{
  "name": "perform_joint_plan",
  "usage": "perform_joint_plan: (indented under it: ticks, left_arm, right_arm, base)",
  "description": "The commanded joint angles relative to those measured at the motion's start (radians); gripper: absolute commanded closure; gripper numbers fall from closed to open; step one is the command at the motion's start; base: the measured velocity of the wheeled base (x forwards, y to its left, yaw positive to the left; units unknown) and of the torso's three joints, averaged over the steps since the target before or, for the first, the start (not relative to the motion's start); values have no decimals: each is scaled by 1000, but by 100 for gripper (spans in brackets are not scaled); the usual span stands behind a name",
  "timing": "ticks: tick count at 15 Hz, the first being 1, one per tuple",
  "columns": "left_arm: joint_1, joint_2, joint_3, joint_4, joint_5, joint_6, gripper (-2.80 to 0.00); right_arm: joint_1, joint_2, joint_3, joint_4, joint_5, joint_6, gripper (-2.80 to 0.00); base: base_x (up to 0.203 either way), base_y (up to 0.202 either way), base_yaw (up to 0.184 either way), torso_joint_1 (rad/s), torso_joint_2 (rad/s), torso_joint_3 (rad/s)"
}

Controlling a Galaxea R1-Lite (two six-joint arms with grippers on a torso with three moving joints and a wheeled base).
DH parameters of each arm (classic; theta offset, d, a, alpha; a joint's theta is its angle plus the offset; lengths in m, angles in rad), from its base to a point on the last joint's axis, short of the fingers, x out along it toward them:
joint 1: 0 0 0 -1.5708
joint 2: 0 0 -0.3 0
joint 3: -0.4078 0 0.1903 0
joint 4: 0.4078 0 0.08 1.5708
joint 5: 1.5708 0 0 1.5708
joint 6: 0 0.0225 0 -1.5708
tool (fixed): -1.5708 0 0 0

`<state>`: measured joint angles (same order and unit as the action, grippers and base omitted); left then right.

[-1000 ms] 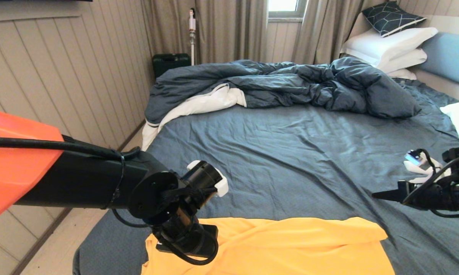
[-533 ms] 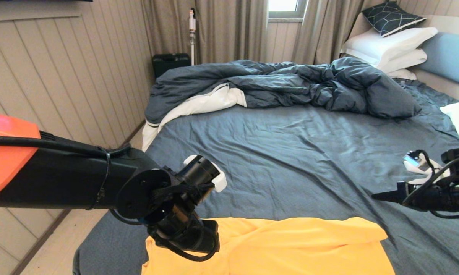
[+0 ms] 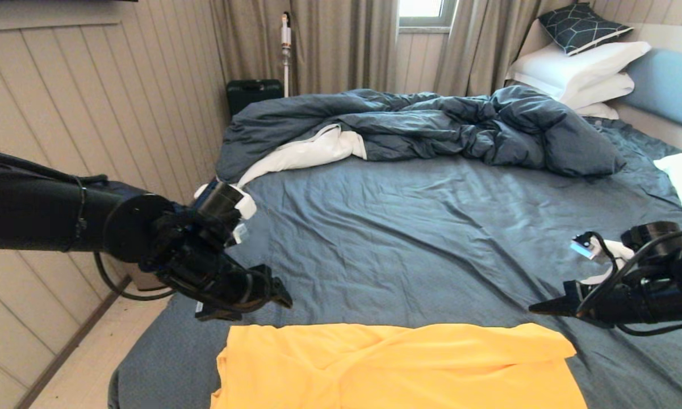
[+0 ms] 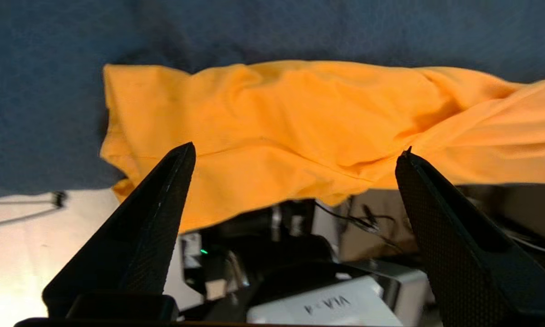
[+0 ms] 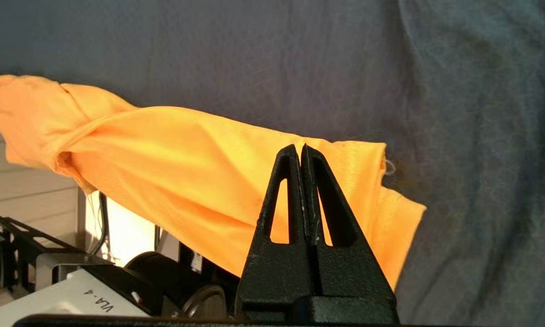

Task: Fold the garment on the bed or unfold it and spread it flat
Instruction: Fold the yellow T-shirt

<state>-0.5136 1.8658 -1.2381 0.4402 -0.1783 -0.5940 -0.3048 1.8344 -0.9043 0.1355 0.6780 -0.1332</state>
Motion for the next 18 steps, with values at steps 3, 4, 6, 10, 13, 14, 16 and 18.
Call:
perform_joint_plan:
  ticks: [3,4,6,10,13,14,16,18]
  left_arm:
    - [100,-68,43,0,-32,-1,0]
    - [121,-94,64,-2,-30,1,0]
    - [159,-157,120,0,-29,8,0]
    - [180,-304,310,4,-28,23,0]
    - [183,-394,422,20,-27,18,0]
    - [193,-421,450,20,-24,19,0]
    - [211,-484,498,26,-17,24,0]
    - [213,-562,548,48,25,26,0]
  right_arm:
    - [28,-33,-5,3,2,3,0]
    - [30,-38,0,3,1,0,0]
    - [45,-48,11,4,-8,-2,0]
    - [48,-58,18,4,-101,-12,0]
    - [44,-70,22,41,-109,-23,0]
    - [43,-76,14,66,-110,-29,0]
    - [35,-86,13,82,-114,-30,0]
    - [16,-86,13,78,-141,-32,-280]
  base:
    - [0,0,0,0,0,0]
    - [0,0,0,0,0,0]
    - [0,0,0,0,0,0]
    - [0,0,0,0,0,0]
    - [0,0,0,0,0,0]
    - [0,0,0,0,0,0]
    - [0,0,0,0,0,0]
    - [0,0,0,0,0,15]
